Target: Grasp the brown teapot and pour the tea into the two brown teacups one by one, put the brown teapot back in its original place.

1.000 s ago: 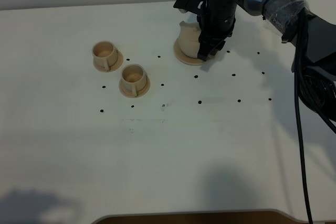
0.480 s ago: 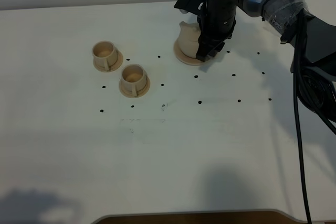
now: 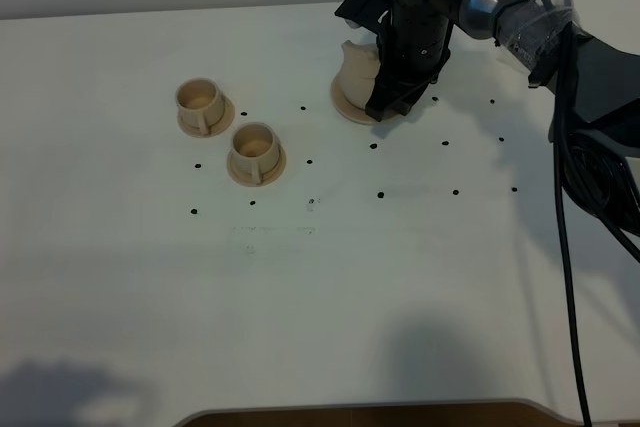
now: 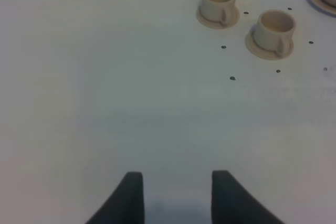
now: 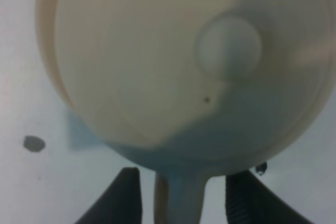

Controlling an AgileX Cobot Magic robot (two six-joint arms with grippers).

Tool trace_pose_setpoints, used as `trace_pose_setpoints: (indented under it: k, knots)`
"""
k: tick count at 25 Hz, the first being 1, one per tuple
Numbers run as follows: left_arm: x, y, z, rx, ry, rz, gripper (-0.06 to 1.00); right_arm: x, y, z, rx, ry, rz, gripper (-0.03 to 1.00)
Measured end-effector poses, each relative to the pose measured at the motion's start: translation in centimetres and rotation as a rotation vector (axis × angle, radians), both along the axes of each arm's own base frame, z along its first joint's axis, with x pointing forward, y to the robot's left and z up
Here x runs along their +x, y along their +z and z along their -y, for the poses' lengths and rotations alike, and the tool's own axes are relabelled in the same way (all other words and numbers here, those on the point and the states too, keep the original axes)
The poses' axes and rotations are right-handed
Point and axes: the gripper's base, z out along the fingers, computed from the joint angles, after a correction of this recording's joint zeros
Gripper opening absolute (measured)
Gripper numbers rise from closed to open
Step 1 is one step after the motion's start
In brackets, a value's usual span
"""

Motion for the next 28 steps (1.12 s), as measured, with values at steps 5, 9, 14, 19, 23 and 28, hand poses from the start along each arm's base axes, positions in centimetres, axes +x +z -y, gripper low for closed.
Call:
trace_pose_setpoints:
  k: [5,9,14,19,23,28]
  knots:
    - [0.0,0.0,0.0,0.0,0.0,0.0,0.33,0.07,0.01,0.11,-0.013,0.002,0.008,0.37]
    - [0.0,0.0,0.0,0.0,0.0,0.0,0.33,0.08,0.13,0.14,-0.014,0.0,0.011,0.37]
    - [0.0,0.0,0.0,0.0,0.0,0.0,0.33,0.15,0.46,0.16,-0.016,-0.001,0.022,0.37]
    - [0.0,0.0,0.0,0.0,0.0,0.0,0.33,0.19,0.59,0.15,-0.014,-0.001,0.026,0.37]
    - [0.0,0.0,0.0,0.0,0.0,0.0,0.33,0.19,0.59,0.15,-0.013,-0.007,0.026,0.37]
    - [0.0,0.0,0.0,0.0,0.0,0.0,0.33,0.24,0.6,0.14,-0.011,-0.011,0.031,0.35]
